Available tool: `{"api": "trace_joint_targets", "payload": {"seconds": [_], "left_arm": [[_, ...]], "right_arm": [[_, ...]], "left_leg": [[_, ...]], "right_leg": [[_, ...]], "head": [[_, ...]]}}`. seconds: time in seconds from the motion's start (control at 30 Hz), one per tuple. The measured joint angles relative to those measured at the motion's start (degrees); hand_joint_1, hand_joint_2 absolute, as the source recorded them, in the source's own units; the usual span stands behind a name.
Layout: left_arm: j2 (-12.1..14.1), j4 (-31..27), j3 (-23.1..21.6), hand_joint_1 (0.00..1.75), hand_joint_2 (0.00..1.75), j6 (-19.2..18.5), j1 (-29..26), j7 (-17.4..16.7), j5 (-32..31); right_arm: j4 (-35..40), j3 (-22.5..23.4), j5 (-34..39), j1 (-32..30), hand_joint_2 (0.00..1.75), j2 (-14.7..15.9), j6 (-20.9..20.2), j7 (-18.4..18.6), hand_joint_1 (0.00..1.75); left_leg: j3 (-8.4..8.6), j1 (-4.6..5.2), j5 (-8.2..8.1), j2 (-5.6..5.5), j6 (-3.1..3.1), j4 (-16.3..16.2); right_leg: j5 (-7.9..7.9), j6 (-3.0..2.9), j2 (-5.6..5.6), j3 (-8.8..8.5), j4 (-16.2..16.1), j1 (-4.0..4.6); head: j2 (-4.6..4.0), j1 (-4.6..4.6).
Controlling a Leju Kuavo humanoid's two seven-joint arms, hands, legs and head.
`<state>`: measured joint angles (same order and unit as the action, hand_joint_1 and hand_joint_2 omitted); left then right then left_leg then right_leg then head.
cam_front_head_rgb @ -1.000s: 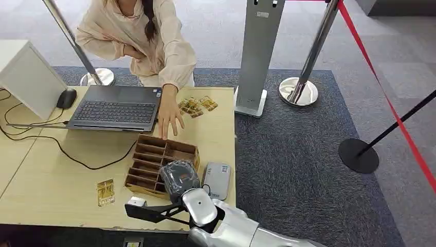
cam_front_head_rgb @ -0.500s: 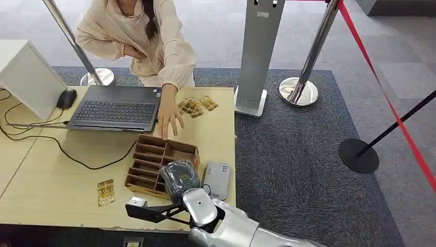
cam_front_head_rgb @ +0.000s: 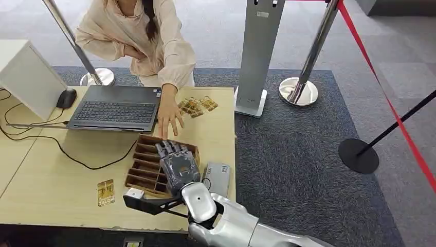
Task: Pass the card to the sensor for recognition and then transmit it.
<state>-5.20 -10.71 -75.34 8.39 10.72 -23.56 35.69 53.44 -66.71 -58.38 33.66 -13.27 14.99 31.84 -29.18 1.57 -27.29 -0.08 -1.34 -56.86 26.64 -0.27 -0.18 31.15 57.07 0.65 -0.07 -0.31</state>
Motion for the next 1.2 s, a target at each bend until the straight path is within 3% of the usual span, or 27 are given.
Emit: {"api": "trace_joint_targets", "payload": {"seconds": [0.13,0.3,0.53,0.67,0.87,1.2], "left_arm": [[0.0,0.0,0.0,0.0,0.0,0.1,0.0,0.0,0.0],[0.0,0.0,0.0,0.0,0.0,0.2,0.0,0.0,0.0],[0.0,0.0,0.0,0.0,0.0,0.0,0.0,0.3,0.2],[0.8,0.0,0.0,0.0,0.0,-2.2,0.0,2.1,0.6],[1.4,0.0,0.0,0.0,0.0,-2.6,-0.1,2.7,0.8],[1.7,0.0,0.0,0.0,0.0,-2.6,-0.2,2.7,0.5]], "right_arm": [[1.9,0.5,-1.4,0.0,1.75,0.4,-0.5,0.5,0.05],[4.2,0.5,-2.5,0.0,1.75,0.4,-1.4,1.0,0.3],[6.0,0.5,-3.1,-0.2,1.75,1.0,-4.0,2.3,0.33],[7.5,0.4,-4.2,-0.9,1.75,1.6,-7.8,4.5,0.33],[10.3,0.5,-6.1,-2.1,1.75,3.0,-11.4,7.0,0.33],[13.8,0.5,-6.5,-3.2,1.75,4.7,-14.5,7.4,0.4]], "left_leg": [[0.01,0.0,0.0,0.02,0.0,0.0],[0.02,0.0,0.0,0.02,0.0,0.0],[0.02,0.0,0.0,0.02,0.0,0.0],[0.03,0.0,0.0,0.02,0.0,0.0],[0.03,0.0,0.0,0.02,0.0,0.0],[0.04,0.0,0.0,0.03,0.0,0.0]], "right_leg": [[0.0,0.0,0.01,0.0,0.0,0.0],[0.0,0.0,0.01,0.0,0.0,0.0],[0.0,0.0,0.01,0.0,0.0,0.0],[0.0,0.0,0.01,-0.01,0.0,0.0],[0.0,0.0,0.01,0.0,0.0,0.0],[0.0,0.0,0.01,-0.01,0.0,0.0]], "head": [[0.0,0.02],[0.02,0.0],[0.0,0.02],[0.02,0.0],[0.0,0.0],[0.0,0.0]]}}
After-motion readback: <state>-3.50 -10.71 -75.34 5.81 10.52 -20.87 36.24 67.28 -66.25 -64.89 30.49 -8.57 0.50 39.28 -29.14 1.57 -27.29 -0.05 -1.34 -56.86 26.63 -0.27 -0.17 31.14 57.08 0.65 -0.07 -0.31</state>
